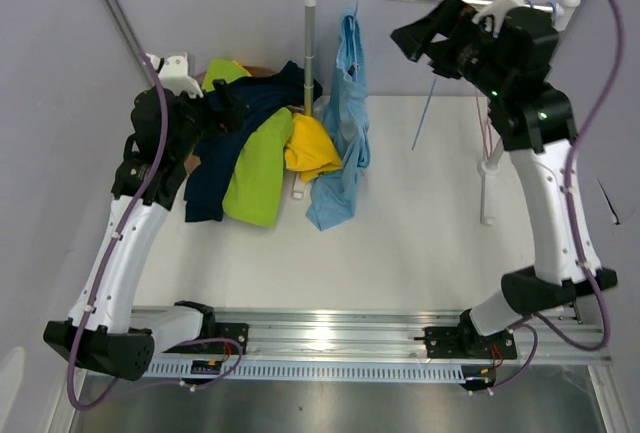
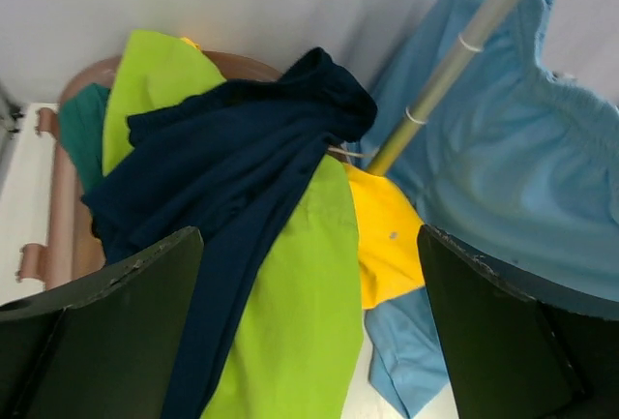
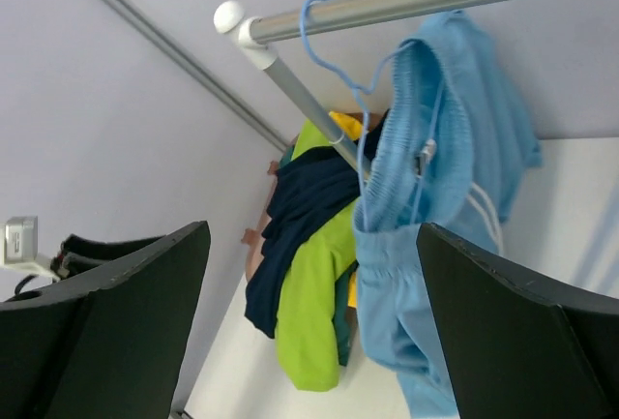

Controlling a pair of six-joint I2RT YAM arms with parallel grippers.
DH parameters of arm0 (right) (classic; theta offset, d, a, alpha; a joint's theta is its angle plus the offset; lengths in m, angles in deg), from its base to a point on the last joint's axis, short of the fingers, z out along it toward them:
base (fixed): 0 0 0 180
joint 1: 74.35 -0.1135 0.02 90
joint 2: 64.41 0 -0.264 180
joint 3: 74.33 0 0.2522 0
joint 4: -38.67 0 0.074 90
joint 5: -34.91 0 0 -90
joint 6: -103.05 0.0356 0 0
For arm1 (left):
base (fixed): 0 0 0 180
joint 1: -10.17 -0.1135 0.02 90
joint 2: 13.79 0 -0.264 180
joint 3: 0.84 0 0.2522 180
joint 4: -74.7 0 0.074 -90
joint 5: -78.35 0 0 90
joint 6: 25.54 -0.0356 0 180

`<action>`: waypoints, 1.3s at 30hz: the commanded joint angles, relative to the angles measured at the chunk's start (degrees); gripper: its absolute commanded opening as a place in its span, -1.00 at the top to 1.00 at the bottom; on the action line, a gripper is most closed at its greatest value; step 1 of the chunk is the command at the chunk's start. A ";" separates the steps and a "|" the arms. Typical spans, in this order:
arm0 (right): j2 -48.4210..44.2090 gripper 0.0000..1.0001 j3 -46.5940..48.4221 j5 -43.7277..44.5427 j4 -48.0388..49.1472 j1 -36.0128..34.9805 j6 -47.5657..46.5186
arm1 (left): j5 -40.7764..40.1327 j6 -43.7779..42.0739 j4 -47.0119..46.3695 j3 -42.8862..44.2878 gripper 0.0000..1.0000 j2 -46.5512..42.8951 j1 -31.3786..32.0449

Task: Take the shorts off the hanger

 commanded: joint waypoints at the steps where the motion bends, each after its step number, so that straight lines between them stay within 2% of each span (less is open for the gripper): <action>1: 9.13 -0.89 6.29 0.81 0.95 -3.52 -0.15 | 5.05 1.02 -1.94 -2.76 -0.98 -5.67 0.62; 4: 16.51 -0.86 13.85 1.08 0.08 -5.55 -0.15 | 6.73 1.11 -1.67 -6.02 -0.98 -7.61 0.71; 8: 23.03 -0.81 19.15 2.22 -0.11 -6.87 0.46 | 7.60 1.37 -2.11 -10.23 -0.98 -11.12 0.80; 15: 28.84 -0.70 19.25 4.86 2.88 -9.15 2.13 | 8.84 0.06 -2.55 -13.05 -0.98 -12.53 0.80; 18: 30.69 -0.40 19.42 5.56 4.03 -10.21 2.49 | 8.84 -0.30 -3.25 -14.63 -0.98 -13.15 0.80; 19: 31.05 -0.21 19.60 6.00 4.20 -10.65 2.57 | 8.92 -0.38 -3.43 -14.99 -0.98 -13.59 0.88; 20: 31.40 -0.13 19.69 6.09 4.47 -10.91 2.57 | 8.92 -0.47 -3.86 -15.51 -0.98 -13.85 0.80; 21: 31.75 0.05 19.77 6.44 4.64 -11.17 2.66 | 9.10 -0.39 -3.87 -15.52 -0.98 -14.03 0.88; 24: 32.02 0.28 19.95 6.97 4.91 -11.35 2.66 | 9.54 -0.30 -4.39 -16.65 -0.98 -14.47 0.88; 26: 32.02 0.61 19.95 7.23 4.73 -11.44 2.57 | 9.71 -0.21 -4.57 -16.75 -0.98 -14.38 0.88; 27: 31.93 0.95 19.95 7.49 4.56 -11.35 2.57 | 10.24 -0.30 -4.57 -16.92 -0.98 -14.29 0.97; 32: 30.09 1.00 19.95 8.11 4.73 -11.35 1.96 | 14.55 -2.05 -5.19 -15.43 -0.98 -13.42 4.56; 36: 26.66 1.00 19.78 8.99 5.43 -11.44 1.43 | 11.65 -3.99 -5.89 -13.33 -0.99 -13.15 14.82; 39: 23.50 1.00 19.34 9.60 5.70 -11.53 0.99 | 14.36 -3.82 -8.96 -13.41 -0.98 -12.37 19.58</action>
